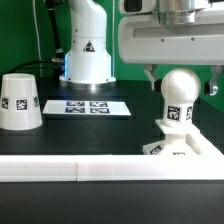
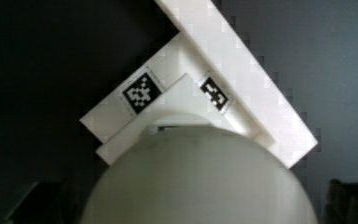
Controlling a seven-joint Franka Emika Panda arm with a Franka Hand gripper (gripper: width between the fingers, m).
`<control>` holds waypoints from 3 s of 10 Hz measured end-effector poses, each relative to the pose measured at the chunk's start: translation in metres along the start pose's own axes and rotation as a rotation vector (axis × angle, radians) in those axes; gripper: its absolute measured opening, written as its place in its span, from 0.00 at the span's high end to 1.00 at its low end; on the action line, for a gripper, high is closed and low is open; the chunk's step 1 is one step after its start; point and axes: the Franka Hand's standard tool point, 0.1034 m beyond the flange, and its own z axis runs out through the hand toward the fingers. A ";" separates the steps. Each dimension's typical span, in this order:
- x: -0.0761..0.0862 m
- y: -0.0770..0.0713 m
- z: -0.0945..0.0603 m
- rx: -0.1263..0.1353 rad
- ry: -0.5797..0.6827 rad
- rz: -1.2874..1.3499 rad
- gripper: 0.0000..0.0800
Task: Assemble lamp
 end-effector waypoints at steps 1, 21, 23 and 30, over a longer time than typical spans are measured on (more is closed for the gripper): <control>0.000 0.000 0.000 0.000 0.000 -0.070 0.13; 0.011 0.003 0.003 -0.113 -0.012 -1.476 0.28; 0.011 0.003 0.003 -0.112 -0.004 -1.439 0.28; 0.011 0.002 0.003 -0.081 0.083 -0.742 0.28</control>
Offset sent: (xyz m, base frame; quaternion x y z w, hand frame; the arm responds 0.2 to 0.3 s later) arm 0.0002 0.0049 0.0016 -0.0332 0.0358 -0.2786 0.9592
